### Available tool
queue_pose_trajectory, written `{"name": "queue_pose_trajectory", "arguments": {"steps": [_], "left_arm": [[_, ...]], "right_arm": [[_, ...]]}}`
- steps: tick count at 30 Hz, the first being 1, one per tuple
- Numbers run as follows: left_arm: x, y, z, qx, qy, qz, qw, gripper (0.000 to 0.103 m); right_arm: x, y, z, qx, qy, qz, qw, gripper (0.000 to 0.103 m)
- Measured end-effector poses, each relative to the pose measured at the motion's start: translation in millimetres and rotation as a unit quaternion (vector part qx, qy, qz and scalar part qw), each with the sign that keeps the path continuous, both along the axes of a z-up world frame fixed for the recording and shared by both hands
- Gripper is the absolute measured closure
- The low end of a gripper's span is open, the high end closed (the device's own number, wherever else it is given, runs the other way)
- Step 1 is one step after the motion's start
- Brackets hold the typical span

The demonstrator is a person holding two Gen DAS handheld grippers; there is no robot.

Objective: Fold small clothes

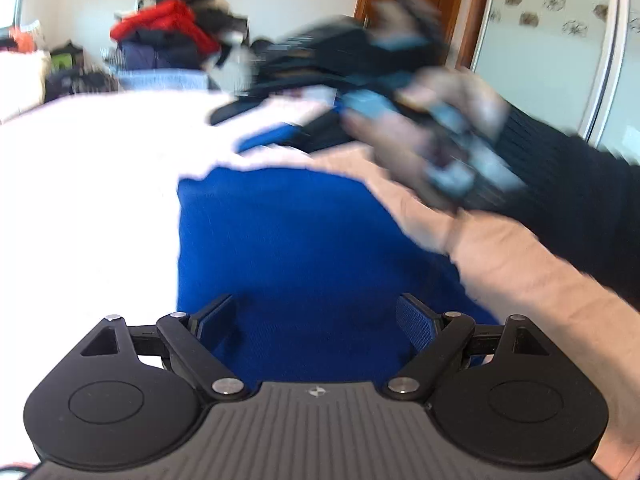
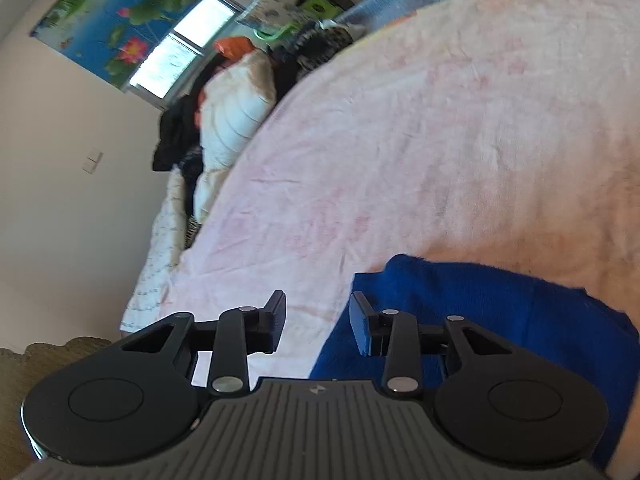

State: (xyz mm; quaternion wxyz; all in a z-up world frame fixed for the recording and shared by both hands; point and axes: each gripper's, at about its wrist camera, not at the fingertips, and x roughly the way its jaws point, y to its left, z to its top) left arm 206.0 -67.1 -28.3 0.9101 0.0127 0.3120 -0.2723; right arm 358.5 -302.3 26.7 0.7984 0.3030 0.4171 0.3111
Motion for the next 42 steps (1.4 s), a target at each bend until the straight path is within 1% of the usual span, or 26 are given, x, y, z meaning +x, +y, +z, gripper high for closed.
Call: {"name": "queue_pose_trajectory", "arguments": {"steps": [1,2,3,4,6,7,9,11,12,13,16,17,18,20,22,24,25,27,28,30,33,34,35,37,40,42], "left_arm": [[-3.5,-0.5,0.5,0.004,-0.005,-0.006,1.0,0.015],[-5.3,-1.2,0.8,0.005,-0.007,-0.012,0.9999,0.015],[-6.2,-2.6,-0.9,0.006,-0.003,-0.021,0.9998,0.015],[-4.9,-5.3,-4.7,0.013,0.007,-0.026,0.9996,0.015],[4.4,-8.9,-19.6,0.024,0.056,-0.03,0.9977,0.015],[7.7,-8.2,-27.5,0.021,0.061,-0.019,0.9977,0.015],[7.6,-10.5,-31.6,0.024,0.038,-0.017,0.9988,0.011],[9.2,-13.1,-26.2,0.028,0.044,-0.009,0.9986,0.011],[8.4,-10.9,-21.6,0.022,0.045,-0.003,0.9987,0.011],[5.1,-7.7,-16.3,0.019,0.04,0.007,0.999,0.011],[-15.4,8.0,0.3,0.028,-0.007,0.039,0.9988,0.011],[-20.7,16.1,4.7,0.033,-0.022,0.052,0.9979,0.011],[-26.3,27.4,9.8,0.035,-0.029,0.064,0.9969,0.011],[-28.8,48.5,22.3,0.039,-0.029,0.092,0.9946,0.011],[-34.2,69.9,28.3,0.046,-0.024,0.118,0.9917,0.011],[-36.9,82.3,30.8,0.057,-0.017,0.148,0.9872,0.011],[-38.8,86.3,30.9,0.054,-0.013,0.159,0.9857,0.011],[-39.2,84.2,26.0,0.042,0.003,0.163,0.9857,0.011],[-39.0,78.5,21.6,0.042,0.012,0.165,0.9854,0.011],[-39.5,62.8,8.3,0.044,0.03,0.163,0.9852,0.011],[-46.5,37.4,-13.3,0.067,0.057,0.155,0.984,0.011],[-47.7,31.1,-18.9,0.07,0.063,0.152,0.9839,0.011],[-49.3,27.4,-22.2,0.073,0.07,0.151,0.9834,0.011],[-49.9,23.1,-30.8,0.071,0.087,0.145,0.983,0.011],[-53.7,19.1,-36.0,0.086,0.07,0.144,0.9834,0.011],[-55.9,18.8,-37.9,0.085,0.064,0.143,0.9839,0.008]], "right_arm": [[-15.3,-6.3,2.7,-0.001,-0.001,0.006,1.0,0.047],[-28.5,-10.2,1.8,-0.01,0.001,0.007,1.0,0.041],[-41.3,-14.8,-1.9,-0.028,0.007,0.007,1.0,0.04],[-49.9,-16.9,-7.6,-0.048,0.015,0.005,0.999,0.04],[-57.5,-18.1,-26.1,-0.096,0.039,-0.025,0.994,0.04],[-60.0,-21.8,-36.4,-0.095,0.038,-0.039,0.994,0.052],[-69.8,-28.8,-47.9,-0.062,0.023,-0.071,0.995,0.054],[-81.2,-29.2,-46.4,-0.056,0.017,-0.104,0.993,0.053],[-89.2,-28.5,-41.8,-0.063,0.008,-0.12,0.991,0.052],[-99.5,-28.4,-35.4,-0.071,-0.002,-0.132,0.989,0.049],[-138.1,-34.9,-16.9,-0.083,-0.036,-0.144,0.985,0.038],[-152.7,-41.4,-12.9,-0.086,-0.039,-0.144,0.985,0.035],[-167.0,-49.1,-10.8,-0.091,-0.034,-0.145,0.985,0.035],[-194.0,-63.6,-8.7,-0.118,-0.021,-0.154,0.981,0.034],[-221.9,-72.8,-6.9,-0.16,-0.015,-0.165,0.973,0.033],[-242.1,-71.2,-6.4,-0.193,-0.008,-0.171,0.966,0.033],[-250.7,-67.0,-6.7,-0.207,-0.007,-0.172,0.963,0.032],[-259.8,-51.5,-8.5,-0.235,-0.01,-0.177,0.956,0.028],[-262.0,-40.8,-11.4,-0.251,-0.012,-0.175,0.952,0.024],[-265.2,-20.7,-21.2,-0.274,-0.013,-0.177,0.945,0.023],[-265.4,-1.0,-39.0,-0.292,0.009,-0.174,0.94,0.023],[-265.7,2.5,-43.1,-0.293,0.011,-0.18,0.939,0.02],[-268.0,5.2,-44.4,-0.293,-0.001,-0.188,0.937,0.014],[-269.7,8.5,-46.2,-0.288,-0.005,-0.198,0.937,0.008],[-270.9,15.9,-48.7,-0.302,-0.011,-0.204,0.931,0.004],[-275.4,23.6,-50.9,-0.327,-0.016,-0.206,0.922,0.004]]}}
